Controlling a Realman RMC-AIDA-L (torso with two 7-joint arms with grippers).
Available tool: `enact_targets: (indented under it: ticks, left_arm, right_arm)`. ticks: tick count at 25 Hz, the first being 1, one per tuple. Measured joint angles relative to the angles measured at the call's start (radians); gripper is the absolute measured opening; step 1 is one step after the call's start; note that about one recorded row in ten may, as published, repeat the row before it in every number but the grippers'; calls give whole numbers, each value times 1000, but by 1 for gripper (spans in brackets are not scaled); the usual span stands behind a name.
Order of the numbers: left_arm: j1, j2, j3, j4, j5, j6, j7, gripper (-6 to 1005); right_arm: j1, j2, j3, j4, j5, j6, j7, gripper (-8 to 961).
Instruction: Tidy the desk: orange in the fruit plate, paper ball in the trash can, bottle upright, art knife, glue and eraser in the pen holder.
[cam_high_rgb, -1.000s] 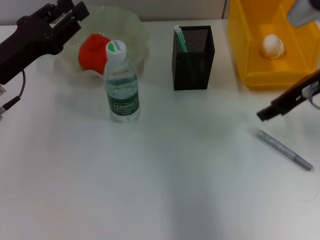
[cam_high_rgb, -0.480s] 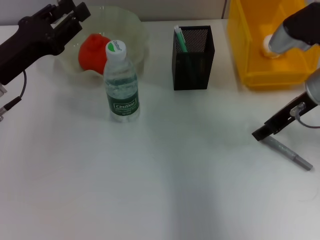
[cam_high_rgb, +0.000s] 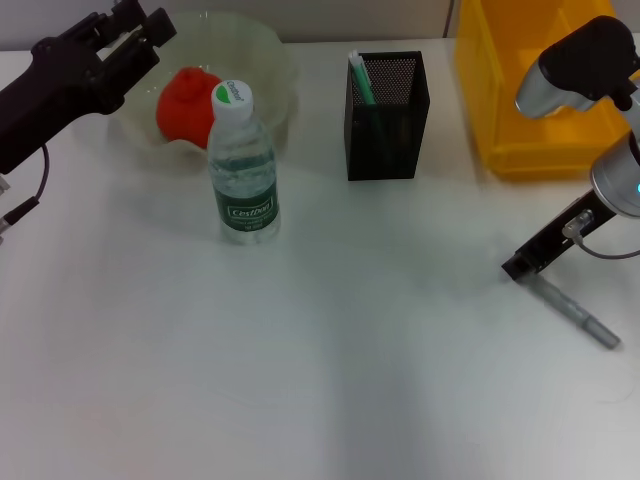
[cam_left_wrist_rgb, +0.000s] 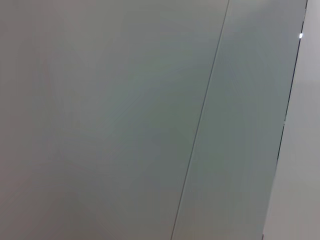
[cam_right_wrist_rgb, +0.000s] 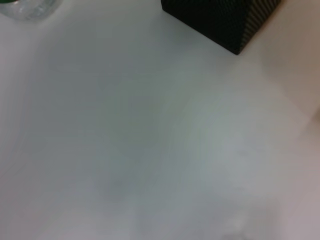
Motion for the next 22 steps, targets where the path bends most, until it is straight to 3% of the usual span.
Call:
enact_targets:
  ticks: [3, 9, 13, 17, 19, 22]
  left_arm:
    - [0, 0, -2, 0, 0, 1, 0, 481]
    - [0, 1, -4, 0, -2, 0, 4, 481]
    - [0, 1, -4, 0, -5, 0, 5, 482]
    - [0, 2, -4, 0, -6, -1, 7, 482]
    - [-1, 2, -4, 0, -6, -1, 9, 482]
    - [-8, 2, -4, 0, -6, -4, 11, 482]
  right_arm:
    - [2, -1, -7, 1, -1, 2, 0, 147]
    - [-1, -3, 8, -7, -1, -15, -10, 146]
    - [-30, -5, 153, -72, 69, -72, -91, 146]
    - [-68, -25, 395, -57, 323, -127, -262, 147]
    - [-92, -54, 499, 43, 550, -135, -385, 147]
    - [-112, -89, 567, 254, 858, -126, -611, 143]
